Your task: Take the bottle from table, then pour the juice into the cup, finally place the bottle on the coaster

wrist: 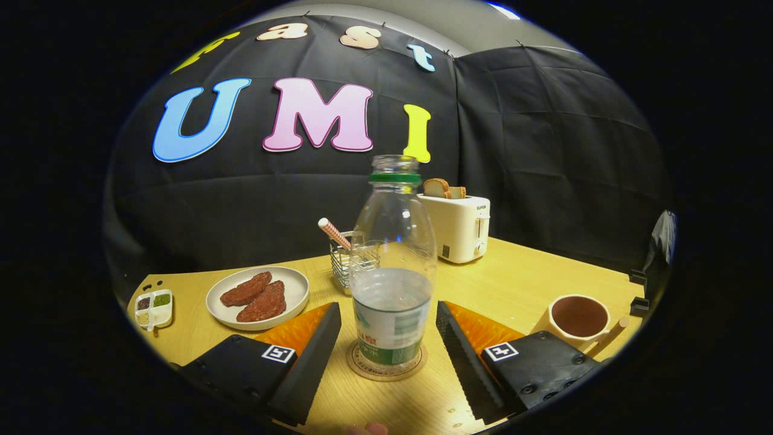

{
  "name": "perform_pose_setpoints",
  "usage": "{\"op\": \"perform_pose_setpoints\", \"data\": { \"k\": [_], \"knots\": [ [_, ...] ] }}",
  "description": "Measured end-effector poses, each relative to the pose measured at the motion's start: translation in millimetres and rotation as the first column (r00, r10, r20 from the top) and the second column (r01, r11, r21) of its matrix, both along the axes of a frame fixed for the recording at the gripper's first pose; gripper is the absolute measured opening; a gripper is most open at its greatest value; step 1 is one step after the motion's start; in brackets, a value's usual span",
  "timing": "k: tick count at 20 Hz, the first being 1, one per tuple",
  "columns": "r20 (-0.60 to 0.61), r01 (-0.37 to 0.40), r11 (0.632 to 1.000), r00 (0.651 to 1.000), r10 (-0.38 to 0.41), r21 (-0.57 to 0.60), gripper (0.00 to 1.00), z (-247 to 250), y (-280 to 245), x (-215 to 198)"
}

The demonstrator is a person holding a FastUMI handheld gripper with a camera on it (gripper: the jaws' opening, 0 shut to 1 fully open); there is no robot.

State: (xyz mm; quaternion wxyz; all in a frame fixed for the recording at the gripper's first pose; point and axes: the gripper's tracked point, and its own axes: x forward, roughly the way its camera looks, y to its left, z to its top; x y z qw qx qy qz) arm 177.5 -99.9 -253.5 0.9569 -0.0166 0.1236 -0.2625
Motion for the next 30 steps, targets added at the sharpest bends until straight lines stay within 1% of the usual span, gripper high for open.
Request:
{"op": "perform_pose_setpoints", "data": {
  "k": [2, 9, 15, 19, 25, 30],
  "knots": [
    [-0.005, -0.005, 1.000, 1.000, 0.005, 0.002, 0.97, 3, 2, -13],
    [-0.026, -0.068, 0.998, 0.997, 0.068, -0.004, 0.97, 22, 15, -63],
    [-0.027, -0.186, 0.983, 0.982, 0.186, 0.000, 0.97, 59, 26, -97],
    [-0.019, -0.272, 0.962, 0.962, 0.271, -0.031, 0.97, 92, 23, -116],
    [0.012, -0.374, 0.927, 0.927, 0.374, 0.006, 0.97, 126, 16, -137],
    [0.039, -0.465, 0.885, 0.885, 0.463, 0.022, 0.97, 153, 13, -156]
  ]
}}
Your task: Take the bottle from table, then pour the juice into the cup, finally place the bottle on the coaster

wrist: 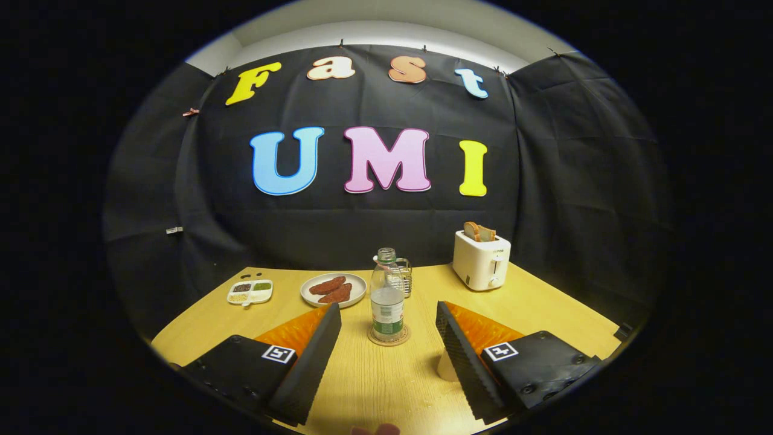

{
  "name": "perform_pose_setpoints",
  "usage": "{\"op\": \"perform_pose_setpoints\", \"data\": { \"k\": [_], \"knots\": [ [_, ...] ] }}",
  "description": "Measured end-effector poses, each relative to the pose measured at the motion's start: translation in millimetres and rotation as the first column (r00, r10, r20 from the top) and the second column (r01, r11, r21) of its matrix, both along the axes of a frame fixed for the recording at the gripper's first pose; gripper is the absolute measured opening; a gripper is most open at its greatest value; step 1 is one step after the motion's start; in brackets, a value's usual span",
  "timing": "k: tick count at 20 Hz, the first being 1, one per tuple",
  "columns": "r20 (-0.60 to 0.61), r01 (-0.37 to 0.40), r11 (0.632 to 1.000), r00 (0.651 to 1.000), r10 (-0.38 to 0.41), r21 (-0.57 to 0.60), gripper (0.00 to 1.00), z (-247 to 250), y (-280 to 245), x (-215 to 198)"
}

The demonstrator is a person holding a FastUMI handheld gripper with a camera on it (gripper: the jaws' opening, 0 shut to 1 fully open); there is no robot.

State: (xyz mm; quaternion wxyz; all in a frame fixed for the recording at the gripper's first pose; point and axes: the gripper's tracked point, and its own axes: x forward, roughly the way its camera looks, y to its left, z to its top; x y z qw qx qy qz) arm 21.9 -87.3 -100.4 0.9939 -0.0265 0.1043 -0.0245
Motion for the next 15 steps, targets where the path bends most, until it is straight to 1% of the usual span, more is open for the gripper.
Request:
{"op": "perform_pose_setpoints", "data": {
  "k": [6, 10, 13, 15],
  "knots": [
    [0.016, -0.077, 0.997, 0.997, 0.077, 0.007, 0.97, 25, 1, -17],
    [0.011, -0.110, 0.994, 0.994, 0.110, 0.015, 0.97, 34, 5, -28],
    [0.011, -0.140, 0.989, 0.990, 0.139, 0.052, 0.97, 39, 11, -38],
    [0.018, -0.148, 0.988, 0.989, 0.147, 0.045, 0.97, 43, 8, -43]
  ]
}}
